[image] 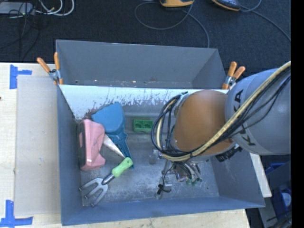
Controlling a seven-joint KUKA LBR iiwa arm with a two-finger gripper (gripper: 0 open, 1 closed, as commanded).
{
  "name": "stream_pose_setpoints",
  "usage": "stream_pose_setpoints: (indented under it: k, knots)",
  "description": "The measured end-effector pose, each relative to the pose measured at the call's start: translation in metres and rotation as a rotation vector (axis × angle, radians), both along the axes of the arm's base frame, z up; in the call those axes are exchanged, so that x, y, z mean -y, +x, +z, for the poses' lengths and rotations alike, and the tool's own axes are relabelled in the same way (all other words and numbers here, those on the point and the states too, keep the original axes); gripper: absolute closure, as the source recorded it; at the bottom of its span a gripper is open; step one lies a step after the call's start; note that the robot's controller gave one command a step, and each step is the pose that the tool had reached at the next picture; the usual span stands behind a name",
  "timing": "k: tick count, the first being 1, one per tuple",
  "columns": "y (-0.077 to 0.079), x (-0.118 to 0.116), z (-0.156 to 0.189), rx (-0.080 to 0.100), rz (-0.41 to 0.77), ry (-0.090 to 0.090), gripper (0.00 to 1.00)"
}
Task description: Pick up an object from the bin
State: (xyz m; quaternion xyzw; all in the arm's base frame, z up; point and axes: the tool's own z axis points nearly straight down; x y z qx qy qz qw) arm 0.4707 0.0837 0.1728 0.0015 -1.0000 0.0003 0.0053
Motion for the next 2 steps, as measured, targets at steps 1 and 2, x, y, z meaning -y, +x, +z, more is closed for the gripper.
stream_pose_setpoints:
  k: [1,2]
  knots:
    - [0.002,0.001,0.004,0.008,-0.004,0.001,0.00]
    - [0.013,-0.030,-0.043,0.006,0.140,0.002,0.00]
